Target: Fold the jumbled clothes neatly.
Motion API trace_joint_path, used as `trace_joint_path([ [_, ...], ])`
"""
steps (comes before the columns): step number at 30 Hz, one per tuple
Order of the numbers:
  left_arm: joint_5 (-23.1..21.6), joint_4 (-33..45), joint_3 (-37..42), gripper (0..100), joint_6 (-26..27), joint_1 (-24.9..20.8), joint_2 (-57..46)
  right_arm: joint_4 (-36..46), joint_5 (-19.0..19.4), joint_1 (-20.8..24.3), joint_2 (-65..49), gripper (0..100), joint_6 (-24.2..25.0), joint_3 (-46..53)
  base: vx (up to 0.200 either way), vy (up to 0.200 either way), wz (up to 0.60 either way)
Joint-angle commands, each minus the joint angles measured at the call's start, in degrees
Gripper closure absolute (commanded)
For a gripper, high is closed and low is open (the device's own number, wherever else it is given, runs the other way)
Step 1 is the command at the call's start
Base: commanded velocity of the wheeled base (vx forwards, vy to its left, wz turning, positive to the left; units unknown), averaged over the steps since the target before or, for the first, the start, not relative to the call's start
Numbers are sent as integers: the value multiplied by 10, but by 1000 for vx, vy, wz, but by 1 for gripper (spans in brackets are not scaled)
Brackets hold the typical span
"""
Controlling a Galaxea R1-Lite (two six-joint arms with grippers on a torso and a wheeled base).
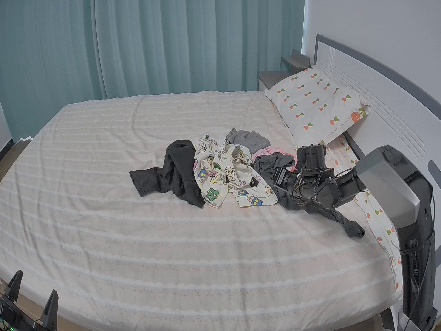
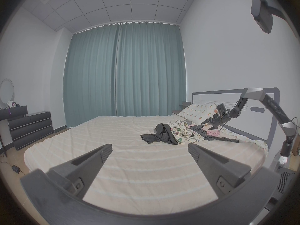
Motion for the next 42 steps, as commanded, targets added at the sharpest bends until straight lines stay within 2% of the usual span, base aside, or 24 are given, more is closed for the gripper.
trace_joint_path([
  [1,0,0,10,0,0,1,-9,21,-30,-3,75,0,1,-72,0,0,0],
  [8,0,0,10,0,0,1,-9,70,-41,-18,117,0,-1,-141,0,0,0],
  [22,0,0,10,0,0,1,-9,79,-41,1,161,0,-4,-198,0,0,0],
  [26,0,0,10,0,0,2,-9,127,-42,12,177,0,-2,-249,0,0,0],
  [33,0,0,10,0,0,2,-9,183,-45,29,212,0,0,-249,0,0,0],
  [42,0,0,10,0,0,2,-9,181,-76,33,207,0,2,-249,0,0,0],
])
